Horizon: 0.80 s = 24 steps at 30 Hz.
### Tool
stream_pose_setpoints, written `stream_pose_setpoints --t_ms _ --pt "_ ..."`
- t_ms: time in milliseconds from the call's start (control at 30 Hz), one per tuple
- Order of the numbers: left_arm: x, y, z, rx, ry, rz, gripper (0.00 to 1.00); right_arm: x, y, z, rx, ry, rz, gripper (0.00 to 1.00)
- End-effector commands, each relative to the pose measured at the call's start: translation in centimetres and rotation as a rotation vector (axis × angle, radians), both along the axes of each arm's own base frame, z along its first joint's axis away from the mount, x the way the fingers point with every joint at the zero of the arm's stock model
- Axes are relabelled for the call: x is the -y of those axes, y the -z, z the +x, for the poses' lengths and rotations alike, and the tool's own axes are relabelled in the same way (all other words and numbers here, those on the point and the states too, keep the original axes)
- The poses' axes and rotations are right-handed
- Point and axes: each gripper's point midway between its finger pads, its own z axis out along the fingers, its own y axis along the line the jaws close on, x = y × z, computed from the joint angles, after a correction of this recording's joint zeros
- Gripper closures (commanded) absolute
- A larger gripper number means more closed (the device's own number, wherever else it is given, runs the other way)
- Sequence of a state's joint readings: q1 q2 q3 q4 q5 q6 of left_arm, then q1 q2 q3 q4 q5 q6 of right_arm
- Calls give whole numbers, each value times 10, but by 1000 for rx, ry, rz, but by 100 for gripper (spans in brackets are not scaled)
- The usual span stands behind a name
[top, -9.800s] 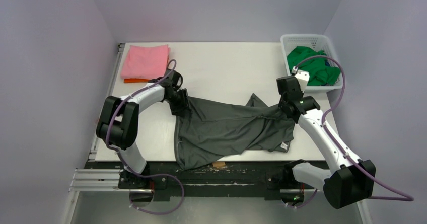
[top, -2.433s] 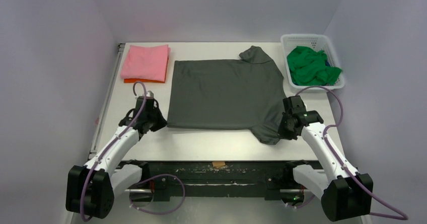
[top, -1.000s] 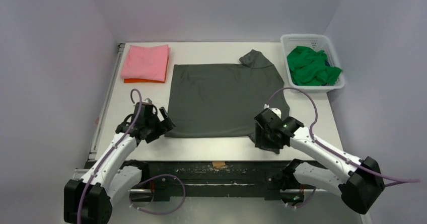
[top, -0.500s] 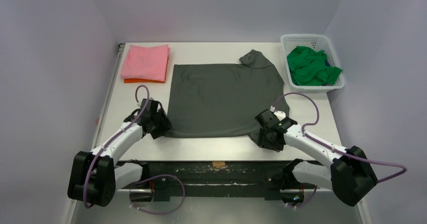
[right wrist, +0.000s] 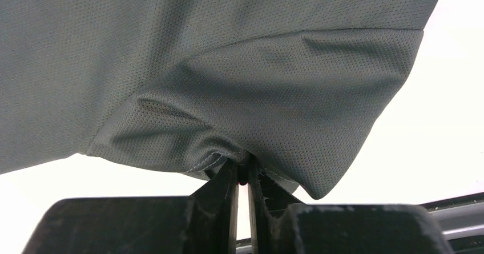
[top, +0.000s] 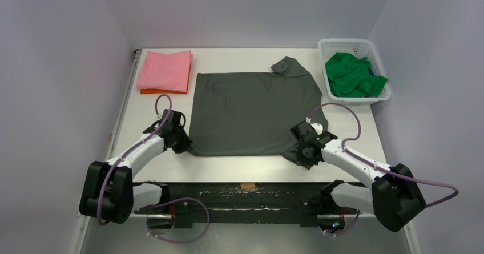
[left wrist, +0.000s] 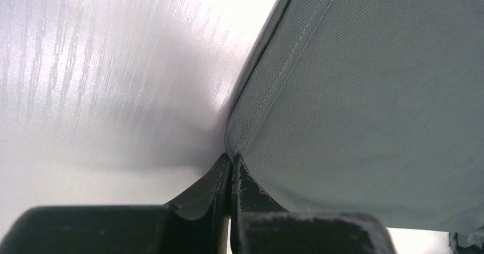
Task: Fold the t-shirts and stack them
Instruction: Grab the side of the flattened tshirt closest away from the robot with both arms, then fold the flattened tshirt in 1/3 of the way
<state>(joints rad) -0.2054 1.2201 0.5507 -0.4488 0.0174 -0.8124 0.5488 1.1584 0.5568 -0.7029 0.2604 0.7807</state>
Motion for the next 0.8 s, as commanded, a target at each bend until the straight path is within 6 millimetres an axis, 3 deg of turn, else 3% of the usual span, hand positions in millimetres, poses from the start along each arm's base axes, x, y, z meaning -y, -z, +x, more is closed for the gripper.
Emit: stream_pose_setpoints --t_ms 0,167,400,533,633,767 --pt "4 -5 5 17 19 -10 100 2 7 -11 -59 -8 -8 98" --pt "3 -10 -6 14 31 -11 100 5 -5 -23 -99 -33 -9 100" --pt "-14 -29 -34 36 -31 28 100 -13 -34 -60 -133 -118 98 100" --pt "-13 -34 -48 58 -32 0 100 -6 -39 -82 -159 -97 115 100" --pt "-13 -44 -48 86 -23 -6 100 -5 -49 -82 -128 -92 134 100" --pt "-7 -59 -32 151 -6 -27 100 -9 -66 -62 -54 -99 128 100"
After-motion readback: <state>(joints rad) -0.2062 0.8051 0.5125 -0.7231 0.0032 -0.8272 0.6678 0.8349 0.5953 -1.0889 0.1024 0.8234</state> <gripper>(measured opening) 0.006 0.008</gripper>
